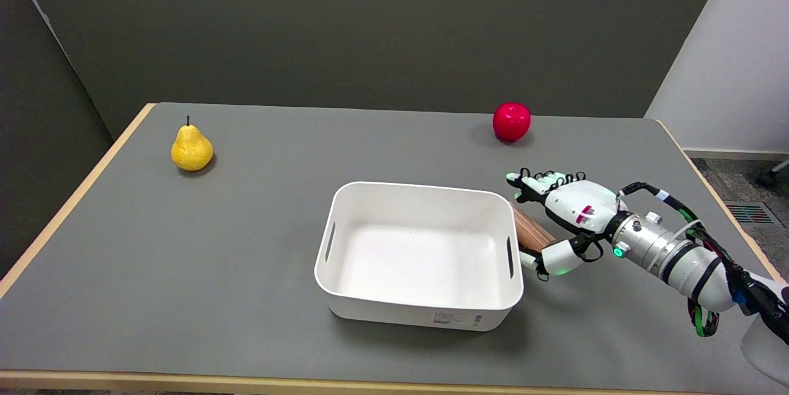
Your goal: Pick up the wooden cylinder.
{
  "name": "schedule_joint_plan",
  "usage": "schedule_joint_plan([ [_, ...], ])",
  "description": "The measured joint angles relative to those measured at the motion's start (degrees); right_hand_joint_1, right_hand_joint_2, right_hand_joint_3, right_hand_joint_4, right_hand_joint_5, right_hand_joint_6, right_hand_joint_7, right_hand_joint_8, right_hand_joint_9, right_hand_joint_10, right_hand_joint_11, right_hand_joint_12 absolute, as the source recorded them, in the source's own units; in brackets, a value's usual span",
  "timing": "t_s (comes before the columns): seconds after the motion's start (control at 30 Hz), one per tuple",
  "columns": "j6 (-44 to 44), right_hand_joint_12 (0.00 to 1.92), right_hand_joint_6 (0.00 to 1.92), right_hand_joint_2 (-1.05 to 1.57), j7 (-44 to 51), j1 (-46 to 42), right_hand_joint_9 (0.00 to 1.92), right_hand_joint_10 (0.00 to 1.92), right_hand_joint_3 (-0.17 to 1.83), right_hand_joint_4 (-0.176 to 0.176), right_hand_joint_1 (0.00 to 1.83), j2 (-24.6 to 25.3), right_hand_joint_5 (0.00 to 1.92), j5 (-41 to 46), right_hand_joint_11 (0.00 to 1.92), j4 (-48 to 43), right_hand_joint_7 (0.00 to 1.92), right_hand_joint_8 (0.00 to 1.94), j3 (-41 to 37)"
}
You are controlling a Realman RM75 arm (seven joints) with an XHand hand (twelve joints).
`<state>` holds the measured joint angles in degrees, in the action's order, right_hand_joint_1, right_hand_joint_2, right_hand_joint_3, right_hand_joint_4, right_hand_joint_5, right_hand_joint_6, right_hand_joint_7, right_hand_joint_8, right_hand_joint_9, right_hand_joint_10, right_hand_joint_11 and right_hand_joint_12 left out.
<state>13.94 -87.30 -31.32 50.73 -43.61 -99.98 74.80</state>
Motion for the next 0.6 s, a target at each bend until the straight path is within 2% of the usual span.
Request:
schedule_joint_plan([
  [0.6,-0.15,1.39,0.27,0.60,-0.01,1.04,0.21,0.92,0.85,-0.116,0.53,-0.15,0.00,-0.22,0.16,3.28,0.31,0.59,-0.96],
])
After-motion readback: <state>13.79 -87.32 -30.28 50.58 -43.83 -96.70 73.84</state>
